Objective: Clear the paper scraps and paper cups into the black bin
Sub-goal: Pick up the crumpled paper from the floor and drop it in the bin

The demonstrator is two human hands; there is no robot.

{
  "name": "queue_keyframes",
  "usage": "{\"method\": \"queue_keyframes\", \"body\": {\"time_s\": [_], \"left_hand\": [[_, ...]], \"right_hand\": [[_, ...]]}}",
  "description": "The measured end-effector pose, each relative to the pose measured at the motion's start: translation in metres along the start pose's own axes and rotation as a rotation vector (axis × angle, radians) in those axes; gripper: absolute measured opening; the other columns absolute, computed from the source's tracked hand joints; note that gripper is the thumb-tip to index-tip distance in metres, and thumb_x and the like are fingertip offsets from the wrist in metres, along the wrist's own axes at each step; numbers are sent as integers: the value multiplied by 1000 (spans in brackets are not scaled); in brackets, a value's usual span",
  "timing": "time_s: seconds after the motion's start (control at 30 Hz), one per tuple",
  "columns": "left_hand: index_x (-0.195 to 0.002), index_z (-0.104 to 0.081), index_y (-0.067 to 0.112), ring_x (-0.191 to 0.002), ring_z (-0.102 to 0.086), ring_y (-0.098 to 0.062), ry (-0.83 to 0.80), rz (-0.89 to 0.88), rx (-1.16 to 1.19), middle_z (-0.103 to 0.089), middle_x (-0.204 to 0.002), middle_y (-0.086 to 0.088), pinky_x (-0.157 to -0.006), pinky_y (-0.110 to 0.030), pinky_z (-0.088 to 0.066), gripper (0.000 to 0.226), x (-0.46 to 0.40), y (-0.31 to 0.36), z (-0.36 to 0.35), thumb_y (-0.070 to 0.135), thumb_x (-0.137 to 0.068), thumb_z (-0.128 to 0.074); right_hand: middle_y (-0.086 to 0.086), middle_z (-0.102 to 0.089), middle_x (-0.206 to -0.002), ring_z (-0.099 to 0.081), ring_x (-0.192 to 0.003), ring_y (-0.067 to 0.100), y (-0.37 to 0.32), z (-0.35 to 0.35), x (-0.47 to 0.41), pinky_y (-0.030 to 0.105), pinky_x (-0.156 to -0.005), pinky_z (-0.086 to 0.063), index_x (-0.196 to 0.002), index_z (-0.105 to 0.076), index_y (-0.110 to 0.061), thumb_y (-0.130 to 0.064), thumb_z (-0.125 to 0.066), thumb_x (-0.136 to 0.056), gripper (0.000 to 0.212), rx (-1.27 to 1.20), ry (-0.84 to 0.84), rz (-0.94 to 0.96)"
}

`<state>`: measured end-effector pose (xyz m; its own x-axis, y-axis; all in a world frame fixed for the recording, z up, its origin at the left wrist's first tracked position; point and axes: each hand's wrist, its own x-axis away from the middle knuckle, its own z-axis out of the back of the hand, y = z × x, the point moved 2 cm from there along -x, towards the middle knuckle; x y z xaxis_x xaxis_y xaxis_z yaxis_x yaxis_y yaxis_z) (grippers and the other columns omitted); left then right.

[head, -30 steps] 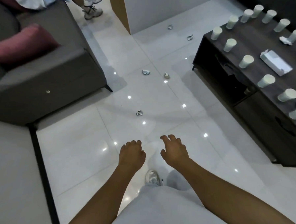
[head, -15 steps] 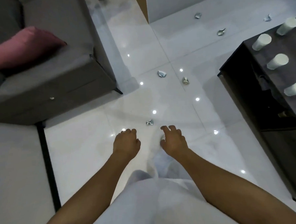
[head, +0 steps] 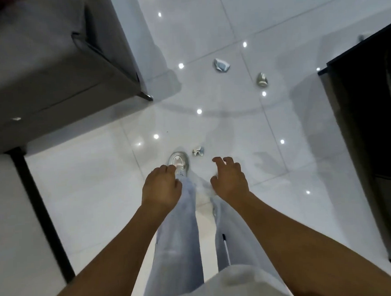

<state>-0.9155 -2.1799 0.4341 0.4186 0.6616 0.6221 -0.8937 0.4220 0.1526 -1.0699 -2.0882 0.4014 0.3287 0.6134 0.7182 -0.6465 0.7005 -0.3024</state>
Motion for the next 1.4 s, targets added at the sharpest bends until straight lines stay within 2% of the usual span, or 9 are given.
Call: {"method": "queue_keyframes", "body": {"time_s": [0.3,0.47,0.6,0.73,0.83,0.97,1.1,1.23,1.4], "left_hand": [[-129,-49,17,-110,-51,-19,-86,-155,-34,-56,-123,-1,-89,-28,-40,36,-200,-62,-142,26,-95,-45],[-132,-49,12,-115,-50,-24,-96,-166,-8,-56,-127,-7,-93,-30,-37,39,-307,-91,-228,20,-94,-49],[-134,-47,11,-118,-48,-25,-124,-180,74,-54,-128,-7,-92,-32,-39,42,-344,-112,-284,21,-93,-51],[-134,-46,14,-121,-43,-21,-190,-181,131,-50,-133,-3,-92,-29,-37,42,-354,-119,-314,20,-93,-51],[-134,-47,13,-118,-46,-22,-223,-191,108,-51,-132,-5,-93,-29,-37,41,-356,-111,-317,15,-93,-49],[-139,-40,16,-120,-45,-22,-279,-206,78,-48,-135,-5,-93,-28,-39,46,-347,-91,-298,16,-94,-49],[-143,-32,18,-122,-45,-21,-336,-220,32,-46,-138,-4,-97,-29,-43,58,-324,-65,-256,18,-91,-58],[-145,-28,20,-122,-46,-18,-328,-273,20,-46,-137,-2,-96,-29,-46,67,-295,-38,-198,21,-88,-64],[-141,-34,23,-118,-47,-14,-285,-367,152,-49,-131,5,-88,-29,-49,62,-258,-8,-113,19,-86,-64]], "right_hand": [[8,-37,-143,-43,-122,29,39,-149,-221,37,-95,-46,-145,-31,-21,-14,-52,-90,59,-61,-60,-98],[10,-31,-147,-40,-123,29,67,-249,-331,37,-93,-47,-148,-26,-21,-9,-53,-89,65,-32,-47,-52],[9,-23,-154,-31,-132,31,81,-311,-382,40,-97,-44,-147,-30,-20,-3,-56,-87,67,-30,30,15],[8,-39,-138,-39,-118,28,83,-341,-397,37,-79,-50,-129,-50,-14,4,-56,-83,50,-109,82,50],[9,-48,-127,-46,-113,26,80,-340,-396,34,-81,-48,-124,-54,-12,1,-55,-87,40,-196,89,45],[10,-51,-128,-49,-113,24,66,-307,-377,28,-88,-44,-139,-43,-11,3,-52,-90,52,-259,82,86],[10,-52,-129,-51,-114,24,48,-246,-334,29,-93,-44,-141,-41,-11,4,-52,-87,57,-371,81,106],[6,-52,-126,-53,-109,18,24,-175,-282,25,-87,-46,-141,-41,-12,7,-53,-82,63,-488,93,117],[2,-47,-128,-49,-93,6,-13,-90,-228,17,-80,-42,-142,-37,-15,7,-54,-80,68,-633,114,32]]}}
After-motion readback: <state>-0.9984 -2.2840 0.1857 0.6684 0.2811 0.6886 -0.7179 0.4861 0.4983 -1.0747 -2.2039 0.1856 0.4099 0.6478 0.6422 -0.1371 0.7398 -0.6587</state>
